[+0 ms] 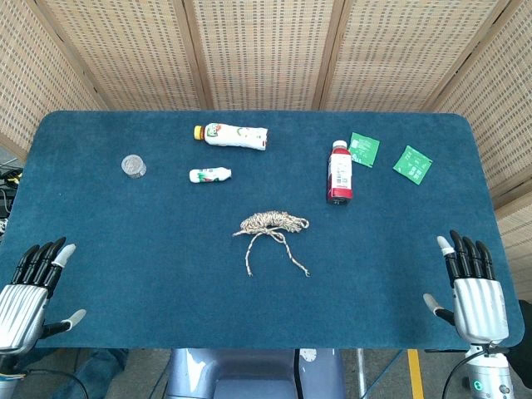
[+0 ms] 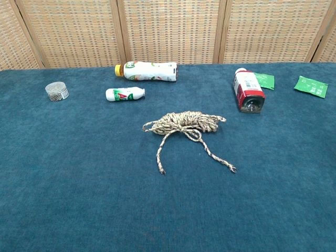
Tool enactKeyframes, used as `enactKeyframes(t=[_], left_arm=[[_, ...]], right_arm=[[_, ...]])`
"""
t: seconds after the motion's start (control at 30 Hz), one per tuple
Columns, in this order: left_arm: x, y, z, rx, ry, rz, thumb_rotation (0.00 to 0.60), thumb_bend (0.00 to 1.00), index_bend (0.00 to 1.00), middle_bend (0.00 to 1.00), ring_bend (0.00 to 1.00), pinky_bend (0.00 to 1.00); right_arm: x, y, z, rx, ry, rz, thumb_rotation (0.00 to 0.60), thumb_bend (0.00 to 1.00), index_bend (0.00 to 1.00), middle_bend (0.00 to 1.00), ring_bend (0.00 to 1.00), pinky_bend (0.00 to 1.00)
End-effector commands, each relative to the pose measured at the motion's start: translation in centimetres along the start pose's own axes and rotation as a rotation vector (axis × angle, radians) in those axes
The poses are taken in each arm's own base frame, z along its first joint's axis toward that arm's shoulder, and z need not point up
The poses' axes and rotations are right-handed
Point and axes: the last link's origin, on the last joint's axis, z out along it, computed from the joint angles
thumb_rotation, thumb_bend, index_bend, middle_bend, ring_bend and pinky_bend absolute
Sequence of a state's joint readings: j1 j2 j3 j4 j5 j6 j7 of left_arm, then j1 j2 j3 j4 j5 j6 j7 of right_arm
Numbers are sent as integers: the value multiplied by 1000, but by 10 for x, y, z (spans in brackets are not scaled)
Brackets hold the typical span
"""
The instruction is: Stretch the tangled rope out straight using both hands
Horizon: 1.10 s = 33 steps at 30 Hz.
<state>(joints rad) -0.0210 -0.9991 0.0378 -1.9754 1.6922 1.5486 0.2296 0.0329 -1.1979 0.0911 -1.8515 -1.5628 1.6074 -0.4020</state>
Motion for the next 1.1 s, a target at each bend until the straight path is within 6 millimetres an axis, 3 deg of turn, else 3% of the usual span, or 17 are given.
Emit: enactKeyframes(t=[0.03, 0.37, 0.53, 0.77, 1.1], left_arm=[[0, 0, 0, 2, 0, 4, 600, 0, 0, 0, 0, 0], [-2, 3, 2, -5, 1, 3, 600, 0, 0, 0, 0, 0], [-6, 8, 3, -13, -15, 15, 600, 0, 0, 0, 0, 0], [-8, 10, 5, -8, -6, 25, 600, 0, 0, 0, 0, 0], [-10, 8, 10, 2, -19, 29, 600, 0, 0, 0, 0, 0]], right_arm=[[0, 0, 0, 0, 6, 2, 600, 0, 66, 0, 0, 0], [-12, -8, 3, 32, -87, 43, 600, 0, 102, 0, 0, 0], [-26, -22, 26, 112, -117, 72, 600, 0, 168, 0, 0, 0], [-45, -53, 64, 196, -260, 200, 600, 5, 392, 0, 0, 0], [-84, -94, 93, 209, -359, 146, 600, 77, 428, 0, 0, 0]])
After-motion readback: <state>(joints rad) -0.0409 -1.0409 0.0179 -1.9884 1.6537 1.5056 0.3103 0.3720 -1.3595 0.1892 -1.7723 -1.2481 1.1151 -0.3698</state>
